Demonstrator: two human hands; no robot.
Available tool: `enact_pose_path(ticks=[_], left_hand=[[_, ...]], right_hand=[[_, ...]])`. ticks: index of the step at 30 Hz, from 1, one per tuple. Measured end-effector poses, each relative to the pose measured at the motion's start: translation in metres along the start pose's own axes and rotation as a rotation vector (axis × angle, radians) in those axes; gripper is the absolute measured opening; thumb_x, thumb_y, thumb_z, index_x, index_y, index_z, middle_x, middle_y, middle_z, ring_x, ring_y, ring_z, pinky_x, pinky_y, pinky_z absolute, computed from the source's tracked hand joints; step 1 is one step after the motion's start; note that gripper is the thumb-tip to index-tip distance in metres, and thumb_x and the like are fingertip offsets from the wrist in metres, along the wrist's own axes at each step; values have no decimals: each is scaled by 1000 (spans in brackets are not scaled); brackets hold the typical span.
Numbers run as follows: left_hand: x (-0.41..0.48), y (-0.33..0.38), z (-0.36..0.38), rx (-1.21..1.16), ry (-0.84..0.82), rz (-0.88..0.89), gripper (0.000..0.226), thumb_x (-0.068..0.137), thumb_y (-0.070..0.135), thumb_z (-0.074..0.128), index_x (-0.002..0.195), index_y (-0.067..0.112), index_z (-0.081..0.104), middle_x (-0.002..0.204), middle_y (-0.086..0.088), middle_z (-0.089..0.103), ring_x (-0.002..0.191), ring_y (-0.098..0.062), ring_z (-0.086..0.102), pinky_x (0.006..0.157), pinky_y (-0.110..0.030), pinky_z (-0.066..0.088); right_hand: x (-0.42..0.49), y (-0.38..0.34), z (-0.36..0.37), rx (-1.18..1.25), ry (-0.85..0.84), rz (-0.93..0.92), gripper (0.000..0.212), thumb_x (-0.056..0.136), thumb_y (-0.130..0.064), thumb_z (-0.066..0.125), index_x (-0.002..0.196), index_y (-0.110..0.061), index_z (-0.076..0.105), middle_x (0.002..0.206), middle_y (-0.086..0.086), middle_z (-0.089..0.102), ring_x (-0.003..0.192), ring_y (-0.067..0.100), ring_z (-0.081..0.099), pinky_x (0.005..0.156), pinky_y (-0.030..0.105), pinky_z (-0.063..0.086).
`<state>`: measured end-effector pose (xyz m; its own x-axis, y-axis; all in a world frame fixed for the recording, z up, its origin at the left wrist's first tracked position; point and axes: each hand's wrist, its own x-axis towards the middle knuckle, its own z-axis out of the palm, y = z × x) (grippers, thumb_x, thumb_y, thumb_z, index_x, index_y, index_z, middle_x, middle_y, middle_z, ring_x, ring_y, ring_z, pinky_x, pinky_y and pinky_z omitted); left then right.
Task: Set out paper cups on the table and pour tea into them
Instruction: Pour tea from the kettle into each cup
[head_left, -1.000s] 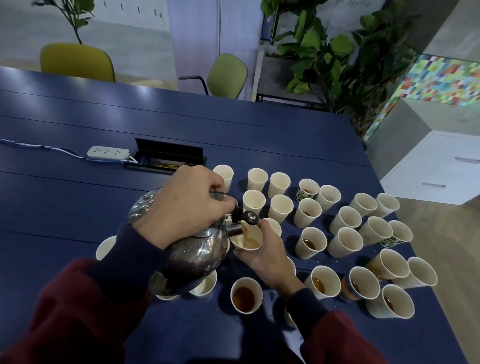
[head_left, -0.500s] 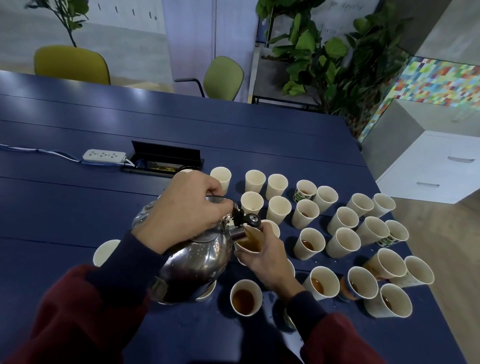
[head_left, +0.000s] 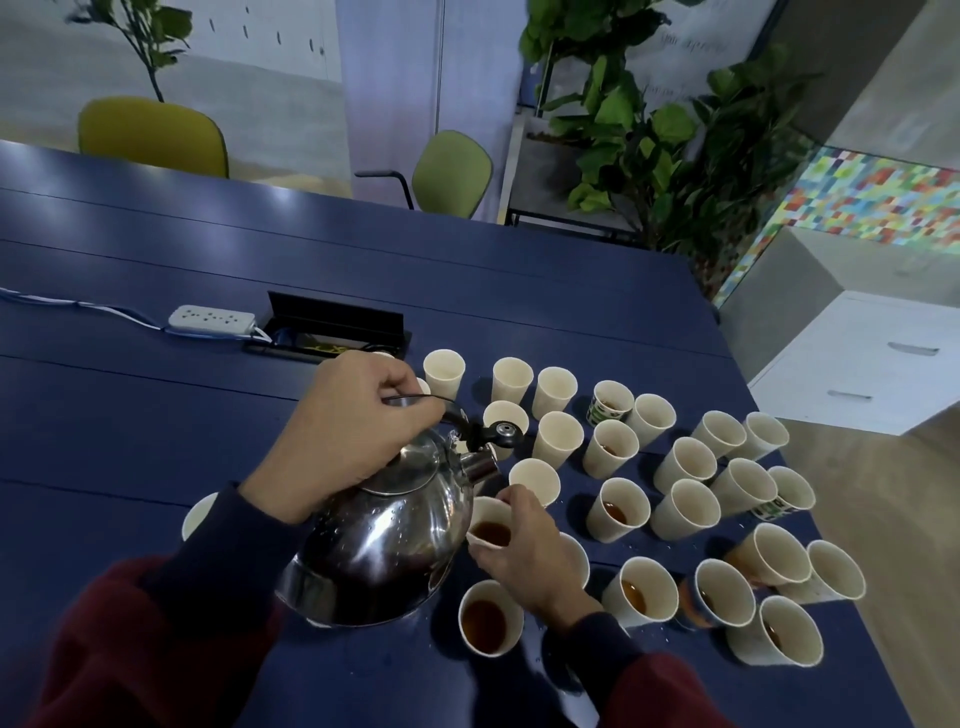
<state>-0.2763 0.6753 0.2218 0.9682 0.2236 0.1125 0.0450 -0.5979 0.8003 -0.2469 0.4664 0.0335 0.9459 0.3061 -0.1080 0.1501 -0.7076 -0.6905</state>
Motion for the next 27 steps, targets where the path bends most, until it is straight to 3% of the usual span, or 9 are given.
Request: enact_pose_path(ticks=[7,10,14,16,19,22,24,27], left_hand=[[6,-1,-4,-16,20,11,23,79,25,76,59,18,67,52,3,62,49,-4,51,54,-23,41],[8,-2,-3,-16,13,29,23,80,24,76,60,16,68,53,-1,63,48,-4,51,52,-17,41],[13,-2,-3,-23,4,39,24,80,24,76,60,15,68,53,-2,63,48,-7,52,50,-15,39],[16,-3,-3,-31,1,38,24,81,24,76,60,14,68,54,-2,63,48,-7,52,51,-16,40],[21,-3,-2,-35,0,26,24,81,23,75,61,14,68,55,-3,64,52,-11,56,57,-27,46],[26,-3,0,-47,-19,20,25,81,26,75,60,14,68,54,-2,64,50,-10,57,55,-26,45],[29,-3,2,-44,-22,20,26,80,28,76,59,16,67,51,6,60,49,-4,53,53,-20,40],[35,-5,6,-33,-29,10,26,80,28,76,60,16,67,45,13,52,48,-2,49,54,-19,36]], right_hand=[[2,5,9,-288,-113,-20,37,85,-27,70,113,-19,47,122,0,49,104,24,57,83,34,46],[4,6,10,-361,-122,-7,37,86,-31,69,114,-20,47,126,1,47,104,24,58,82,36,48],[8,3,5,-397,-148,0,60,83,-42,73,130,-18,45,132,0,42,114,25,54,88,33,46],[11,0,-4,-363,-102,-5,68,81,-48,74,135,-18,45,131,-1,42,114,23,55,89,32,46],[19,-1,-21,-368,-1,-16,54,86,-47,69,130,-20,52,127,-2,48,111,21,57,83,28,43],[32,5,-38,-331,160,2,43,88,-42,68,122,-18,57,121,1,55,110,22,57,86,30,44],[43,9,-46,-384,189,34,52,86,-45,70,126,-16,54,122,5,54,113,24,55,91,33,46],[58,7,-45,-430,73,182,73,82,-58,72,133,-12,47,131,9,51,121,27,52,96,37,48]])
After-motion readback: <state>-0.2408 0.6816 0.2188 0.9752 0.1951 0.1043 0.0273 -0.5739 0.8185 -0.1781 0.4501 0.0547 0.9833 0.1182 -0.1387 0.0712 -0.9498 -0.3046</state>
